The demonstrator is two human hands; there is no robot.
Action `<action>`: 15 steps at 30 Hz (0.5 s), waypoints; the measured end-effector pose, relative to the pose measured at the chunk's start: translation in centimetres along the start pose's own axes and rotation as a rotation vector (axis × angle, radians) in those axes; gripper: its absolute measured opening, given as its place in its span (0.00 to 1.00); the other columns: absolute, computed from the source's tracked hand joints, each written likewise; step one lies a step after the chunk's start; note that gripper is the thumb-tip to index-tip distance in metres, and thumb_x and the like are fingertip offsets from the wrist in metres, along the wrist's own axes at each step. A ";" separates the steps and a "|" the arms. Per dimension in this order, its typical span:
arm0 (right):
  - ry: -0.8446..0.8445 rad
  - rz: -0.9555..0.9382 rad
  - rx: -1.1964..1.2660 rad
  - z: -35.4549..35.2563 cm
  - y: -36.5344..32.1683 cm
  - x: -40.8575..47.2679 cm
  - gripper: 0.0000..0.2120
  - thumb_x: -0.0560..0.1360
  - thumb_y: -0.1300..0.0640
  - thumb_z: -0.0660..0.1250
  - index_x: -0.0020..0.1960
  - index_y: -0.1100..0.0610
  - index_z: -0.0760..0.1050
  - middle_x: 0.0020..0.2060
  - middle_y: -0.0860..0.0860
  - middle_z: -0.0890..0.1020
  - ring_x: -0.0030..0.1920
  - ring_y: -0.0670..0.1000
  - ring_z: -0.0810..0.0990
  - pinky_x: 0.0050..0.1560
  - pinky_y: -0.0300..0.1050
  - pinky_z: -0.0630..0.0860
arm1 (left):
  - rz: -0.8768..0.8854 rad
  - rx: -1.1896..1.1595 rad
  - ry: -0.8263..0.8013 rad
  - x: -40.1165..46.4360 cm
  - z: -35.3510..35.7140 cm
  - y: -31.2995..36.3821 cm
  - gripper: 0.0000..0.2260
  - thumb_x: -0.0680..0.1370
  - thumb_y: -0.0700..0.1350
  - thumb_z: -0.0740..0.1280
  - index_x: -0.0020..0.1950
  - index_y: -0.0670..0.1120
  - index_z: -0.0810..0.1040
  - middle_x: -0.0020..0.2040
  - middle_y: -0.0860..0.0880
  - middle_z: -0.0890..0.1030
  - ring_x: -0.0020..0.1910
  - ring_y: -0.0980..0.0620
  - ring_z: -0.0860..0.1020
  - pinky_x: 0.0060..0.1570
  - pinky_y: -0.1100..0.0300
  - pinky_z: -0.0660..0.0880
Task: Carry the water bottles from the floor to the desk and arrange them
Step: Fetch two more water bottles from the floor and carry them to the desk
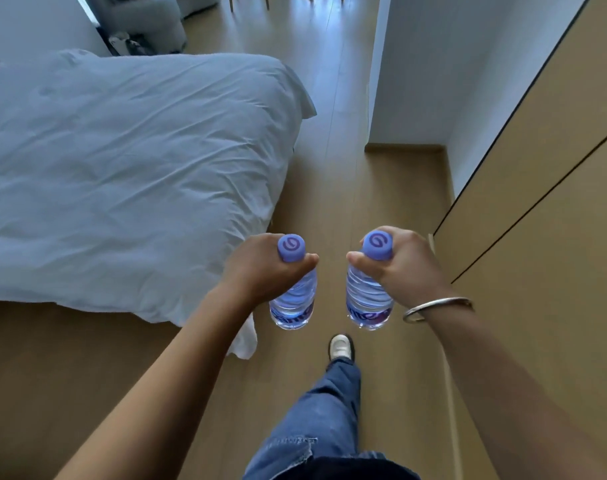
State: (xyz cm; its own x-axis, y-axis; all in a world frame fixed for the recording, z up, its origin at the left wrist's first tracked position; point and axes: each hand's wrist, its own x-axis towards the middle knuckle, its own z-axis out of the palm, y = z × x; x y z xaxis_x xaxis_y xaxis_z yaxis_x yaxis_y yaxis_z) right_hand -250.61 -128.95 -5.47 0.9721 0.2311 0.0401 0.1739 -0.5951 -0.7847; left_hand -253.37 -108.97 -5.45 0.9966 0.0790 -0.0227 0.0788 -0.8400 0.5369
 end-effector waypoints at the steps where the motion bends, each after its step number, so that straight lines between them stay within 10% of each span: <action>1: -0.010 0.000 -0.017 -0.5 0.7 2.2 0.15 0.68 0.50 0.72 0.38 0.61 0.75 0.32 0.57 0.78 0.37 0.60 0.76 0.40 0.52 0.75 | 0.005 -0.011 -0.001 2.5 0.6 0.4 0.18 0.72 0.57 0.68 0.35 0.42 0.77 0.32 0.46 0.80 0.36 0.47 0.78 0.38 0.54 0.73; 15: 0.054 0.025 -0.023 -11.9 8.0 28.2 0.15 0.68 0.50 0.72 0.40 0.61 0.76 0.34 0.58 0.79 0.38 0.59 0.77 0.43 0.56 0.76 | 0.062 -0.056 -0.021 30.9 3.5 10.3 0.19 0.71 0.58 0.66 0.37 0.41 0.78 0.33 0.45 0.80 0.37 0.45 0.78 0.39 0.51 0.76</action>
State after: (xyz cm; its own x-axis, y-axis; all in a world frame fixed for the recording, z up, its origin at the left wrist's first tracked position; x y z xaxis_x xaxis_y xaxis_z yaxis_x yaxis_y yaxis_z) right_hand -219.94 -136.35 -3.25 0.9832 0.1743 0.0545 0.1523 -0.6177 -0.7715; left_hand -221.66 -117.01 -3.57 0.9999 0.0158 -0.0056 0.0161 -0.8114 0.5843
